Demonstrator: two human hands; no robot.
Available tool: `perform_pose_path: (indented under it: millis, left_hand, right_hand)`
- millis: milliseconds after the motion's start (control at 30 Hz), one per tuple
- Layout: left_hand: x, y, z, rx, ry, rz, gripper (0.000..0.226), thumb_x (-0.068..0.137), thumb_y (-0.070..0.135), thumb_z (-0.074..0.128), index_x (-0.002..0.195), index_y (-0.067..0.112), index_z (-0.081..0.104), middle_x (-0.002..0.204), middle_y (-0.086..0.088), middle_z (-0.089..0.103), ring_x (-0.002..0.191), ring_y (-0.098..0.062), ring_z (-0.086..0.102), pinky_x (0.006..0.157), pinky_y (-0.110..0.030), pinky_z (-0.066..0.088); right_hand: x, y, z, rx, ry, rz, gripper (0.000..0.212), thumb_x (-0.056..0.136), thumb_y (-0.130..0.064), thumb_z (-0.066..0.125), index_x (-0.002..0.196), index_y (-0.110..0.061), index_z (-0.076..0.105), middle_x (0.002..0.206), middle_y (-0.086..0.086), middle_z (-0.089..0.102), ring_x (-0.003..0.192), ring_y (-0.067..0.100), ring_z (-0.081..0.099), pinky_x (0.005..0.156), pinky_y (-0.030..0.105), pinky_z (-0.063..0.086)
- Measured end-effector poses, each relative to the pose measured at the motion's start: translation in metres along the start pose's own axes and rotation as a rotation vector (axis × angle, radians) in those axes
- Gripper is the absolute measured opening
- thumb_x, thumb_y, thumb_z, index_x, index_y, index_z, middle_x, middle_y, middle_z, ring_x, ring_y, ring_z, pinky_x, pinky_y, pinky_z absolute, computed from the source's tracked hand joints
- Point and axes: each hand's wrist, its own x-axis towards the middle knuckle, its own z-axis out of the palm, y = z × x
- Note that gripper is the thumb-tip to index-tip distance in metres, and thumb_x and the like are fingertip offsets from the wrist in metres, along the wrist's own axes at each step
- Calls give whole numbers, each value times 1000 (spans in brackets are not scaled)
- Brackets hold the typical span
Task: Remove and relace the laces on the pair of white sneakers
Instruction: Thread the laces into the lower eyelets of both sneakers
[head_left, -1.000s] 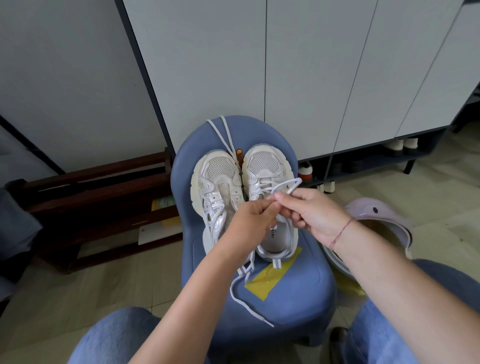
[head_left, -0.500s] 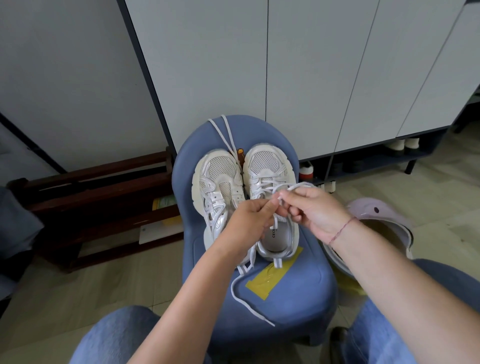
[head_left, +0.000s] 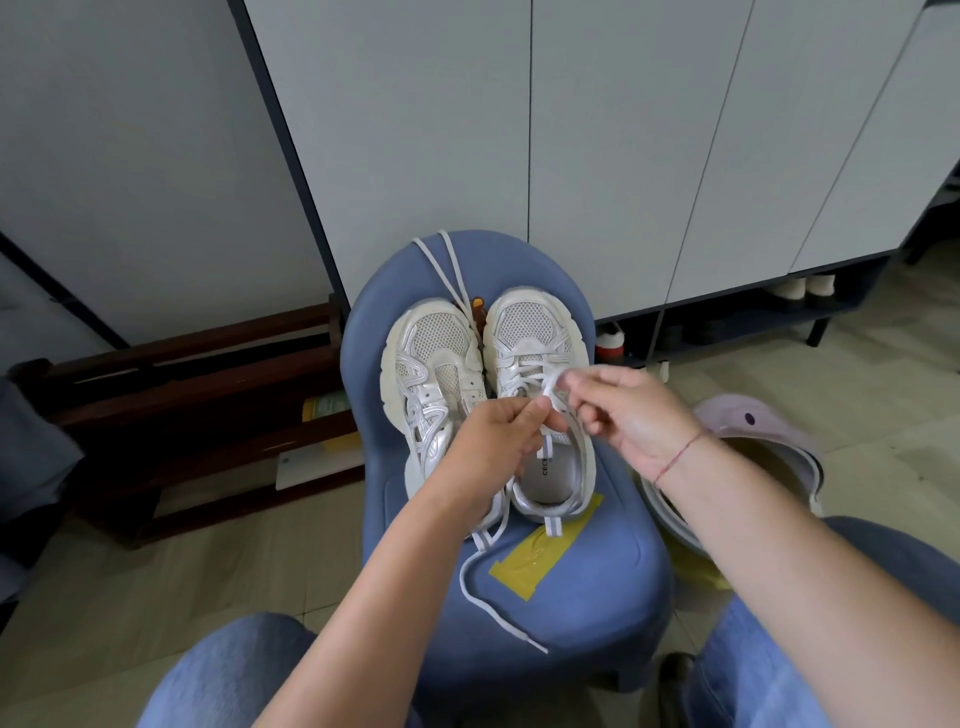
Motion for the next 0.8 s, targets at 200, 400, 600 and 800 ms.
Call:
perform_pose_path:
  millis: [200,400,600,800]
  left_hand:
    - [2,-3,-1,1,1,21,36,105,28,45,79,16,67,49,9,31,49,-8,29,54,-25,30]
    - [4,-4,3,1,-20,36,36,104,31,48,78,16,68,46,12,33,48,-10,28,53,-28,28]
    - [2,0,3,-9,-33,36,36,104,28,48,75,18,68,46,13,32,48,-10,27,53,-27,28]
    - [-1,3,-2,-9,11,32,34,106,22,41,86,11,66,53,7,32,47,-7,28,54,-22,31]
  right_hand:
    - [1,-9,-10,-29,-24,198,30,98,-24,51,79,-5,65,57,2,50,41,5,38,36,12,29]
    - [-5,-5,-2,-248,-149,-3,11,92,-18,60,98,-14,67,55,-3,47,42,5,32,38,14,27]
    - [-11,-7,-6,-523,-207,-24,33,98,-27,50,69,-12,57,56,3,46,37,7,33,37,15,26]
    - [6,-16,-33,-509,248,-212,28,95,-21,55,69,-10,60,56,3,49,43,10,40,44,21,33]
